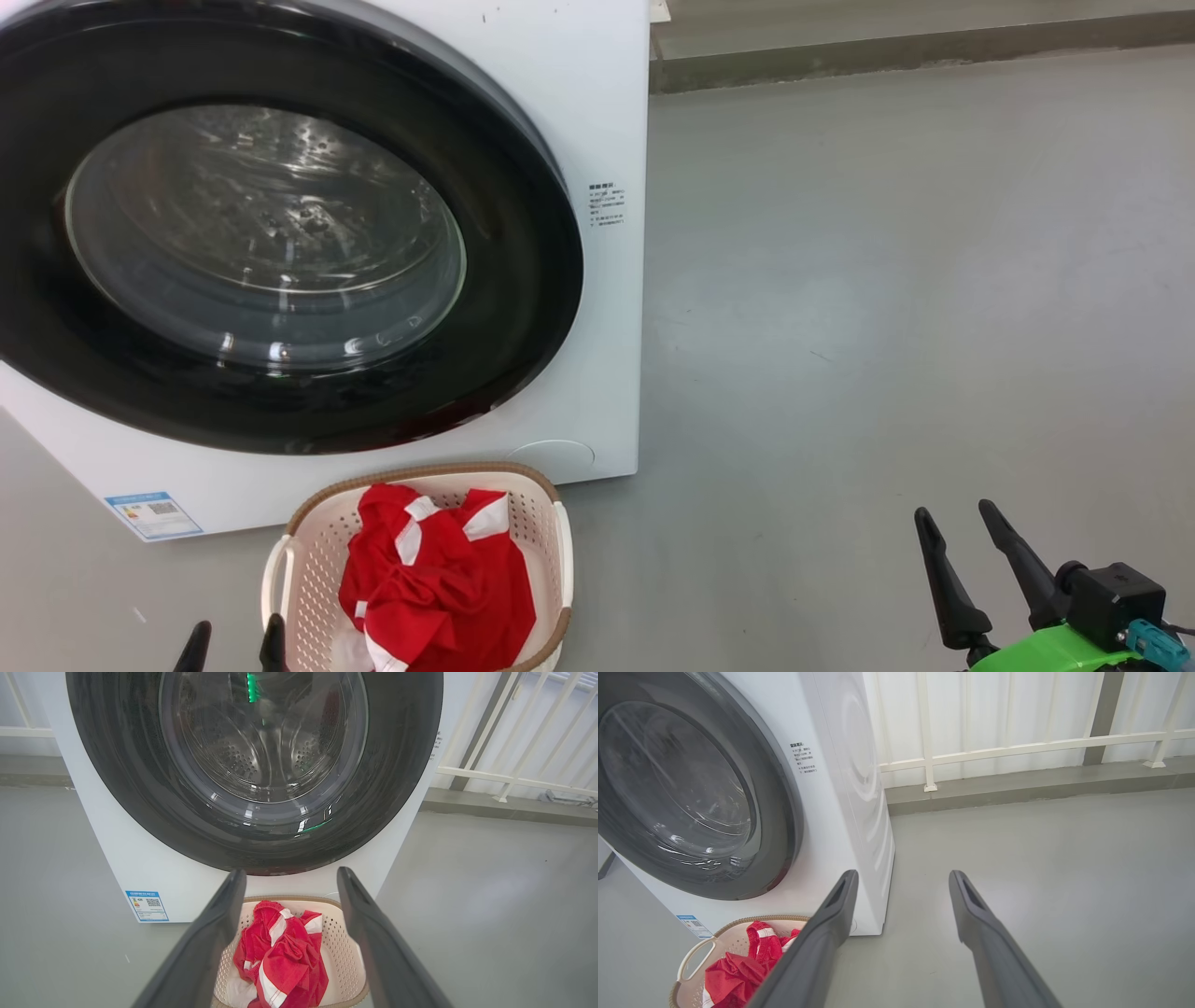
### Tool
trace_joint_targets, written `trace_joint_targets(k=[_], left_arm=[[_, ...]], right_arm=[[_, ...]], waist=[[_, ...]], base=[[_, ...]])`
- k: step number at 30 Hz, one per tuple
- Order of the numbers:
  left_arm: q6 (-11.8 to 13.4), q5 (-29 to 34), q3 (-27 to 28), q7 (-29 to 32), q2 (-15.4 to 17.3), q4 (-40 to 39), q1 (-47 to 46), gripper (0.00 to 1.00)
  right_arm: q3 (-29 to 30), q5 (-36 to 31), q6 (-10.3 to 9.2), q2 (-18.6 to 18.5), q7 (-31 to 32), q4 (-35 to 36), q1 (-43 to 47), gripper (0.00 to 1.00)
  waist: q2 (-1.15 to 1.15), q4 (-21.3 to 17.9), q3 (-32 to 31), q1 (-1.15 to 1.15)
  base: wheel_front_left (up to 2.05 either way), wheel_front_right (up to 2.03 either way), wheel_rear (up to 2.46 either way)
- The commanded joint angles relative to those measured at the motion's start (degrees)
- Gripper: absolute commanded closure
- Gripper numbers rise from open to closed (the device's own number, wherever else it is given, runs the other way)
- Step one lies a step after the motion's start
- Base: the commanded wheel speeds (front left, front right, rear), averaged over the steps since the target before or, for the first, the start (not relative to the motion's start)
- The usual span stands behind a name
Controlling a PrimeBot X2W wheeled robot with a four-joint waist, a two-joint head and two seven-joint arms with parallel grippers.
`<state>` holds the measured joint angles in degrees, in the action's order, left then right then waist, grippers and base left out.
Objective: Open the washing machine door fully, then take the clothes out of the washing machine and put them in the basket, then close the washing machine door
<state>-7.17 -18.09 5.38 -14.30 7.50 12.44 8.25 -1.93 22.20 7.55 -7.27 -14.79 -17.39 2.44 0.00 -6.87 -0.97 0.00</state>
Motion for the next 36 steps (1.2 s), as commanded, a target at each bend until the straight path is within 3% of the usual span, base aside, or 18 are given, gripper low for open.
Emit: trace_joint_targets(k=[1, 6, 7, 15, 21, 25, 36], left_arm=[[-0.32, 0.76, 2.13, -0.70, 0.40, -1.61, -1.17, 0.00], [-0.32, 0.50, 2.14, -0.70, 0.24, -1.81, -1.26, 0.00], [0.02, -0.04, 0.01, 0.04, -0.32, -0.16, -0.01, 1.00], [0.08, -0.20, -0.64, 0.64, -3.13, 4.58, 0.09, 1.00], [0.05, -4.31, -0.47, 1.85, -3.22, 4.34, -0.66, 1.00], [0.04, -6.67, -0.45, 2.46, -3.26, 4.29, -1.13, 1.00], [0.01, -13.17, -0.32, 4.20, -3.39, 4.05, -2.46, 1.00]], right_arm=[[-0.78, 0.17, -0.06, -1.18, -0.21, 1.60, -0.77, 0.00], [-0.74, 0.14, -0.06, -1.18, -0.21, 1.74, -0.77, 0.00], [0.13, 0.00, 0.00, 0.06, -0.01, 0.00, -0.01, 1.00], [-0.89, 0.08, 0.00, 2.34, 0.21, -4.94, 1.56, 1.00], [-0.43, 4.04, 0.00, 2.41, 1.33, -4.42, 1.04, 1.00], [-0.17, 6.30, -0.01, 2.46, 1.98, -4.18, 0.73, 1.00], [0.60, 12.50, -0.01, 2.59, 3.78, -3.46, -0.21, 1.00]], waist=[[0.00, 0.00, -0.02, 0.00], [0.00, 0.08, -0.05, 0.00], [0.00, 0.07, -0.05, 0.00], [0.00, 0.07, -0.06, 0.00], [0.00, 0.46, -0.13, 0.13], [0.00, 0.68, 0.01, 0.01], [0.00, 1.27, 0.15, 0.00]], base=[[0.00, 0.00, 0.00], [0.00, 0.00, 0.00], [0.00, 0.00, 0.00], [0.00, 0.00, 0.00], [0.00, 0.00, 0.00], [0.00, 0.00, 0.00], [0.00, 0.00, 0.00]])
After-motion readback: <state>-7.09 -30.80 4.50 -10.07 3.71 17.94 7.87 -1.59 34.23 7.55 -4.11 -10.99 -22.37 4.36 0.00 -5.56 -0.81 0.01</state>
